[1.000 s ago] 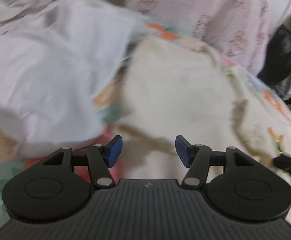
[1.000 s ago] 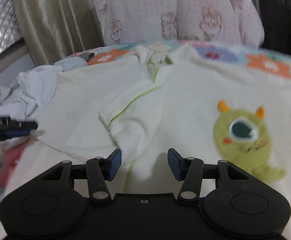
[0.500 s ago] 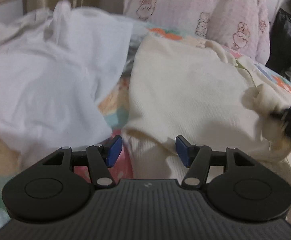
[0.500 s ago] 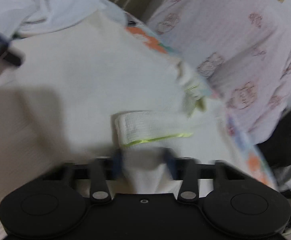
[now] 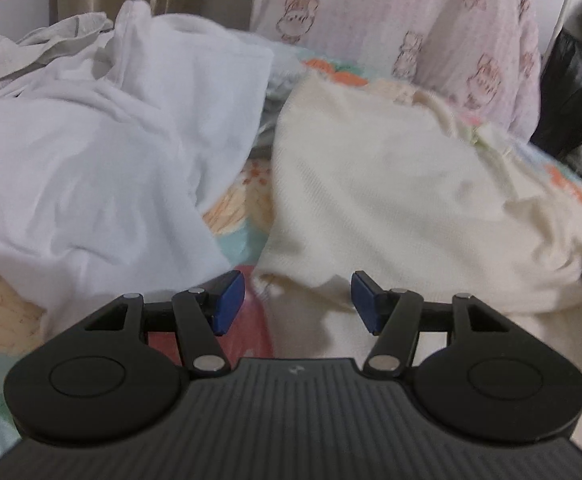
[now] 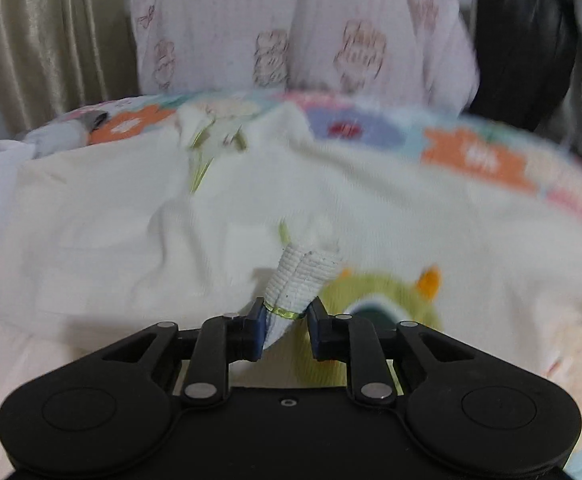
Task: Fold clothes
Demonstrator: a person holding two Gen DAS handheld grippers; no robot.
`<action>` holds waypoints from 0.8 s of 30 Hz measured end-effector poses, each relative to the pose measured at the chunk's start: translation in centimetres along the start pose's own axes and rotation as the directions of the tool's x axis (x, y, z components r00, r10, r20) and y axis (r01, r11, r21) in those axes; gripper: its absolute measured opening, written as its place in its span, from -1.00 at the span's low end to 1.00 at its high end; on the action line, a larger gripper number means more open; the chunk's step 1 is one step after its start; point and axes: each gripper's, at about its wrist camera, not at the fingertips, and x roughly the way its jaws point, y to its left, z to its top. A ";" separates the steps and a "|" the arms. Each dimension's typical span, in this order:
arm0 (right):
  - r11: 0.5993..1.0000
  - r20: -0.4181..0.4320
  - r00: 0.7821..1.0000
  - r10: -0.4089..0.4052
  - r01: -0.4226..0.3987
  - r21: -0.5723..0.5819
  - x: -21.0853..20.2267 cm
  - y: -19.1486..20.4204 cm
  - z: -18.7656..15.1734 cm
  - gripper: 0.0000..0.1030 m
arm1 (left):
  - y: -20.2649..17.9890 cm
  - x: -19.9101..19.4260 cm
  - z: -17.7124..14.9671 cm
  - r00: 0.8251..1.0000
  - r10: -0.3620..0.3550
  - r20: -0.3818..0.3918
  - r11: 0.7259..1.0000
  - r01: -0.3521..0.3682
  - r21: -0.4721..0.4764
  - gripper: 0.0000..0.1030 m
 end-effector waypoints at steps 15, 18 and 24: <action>0.994 0.145 0.984 0.103 -0.107 0.020 -0.5 2.3 7.0 -0.78 | -2.2 -2.3 -0.1 0.985 -0.113 0.134 0.989 0.099 0.107 0.13; 0.976 0.370 0.903 0.218 -0.201 -0.083 -5.6 2.9 9.2 -0.80 | -2.6 -2.7 -0.2 0.979 -0.135 0.154 0.986 0.116 0.124 0.13; 0.998 0.243 0.970 -0.019 0.004 0.065 -1.7 -2.3 6.0 -0.79 | -4.8 -0.9 -1.4 0.993 -0.038 0.112 0.962 0.007 0.271 0.17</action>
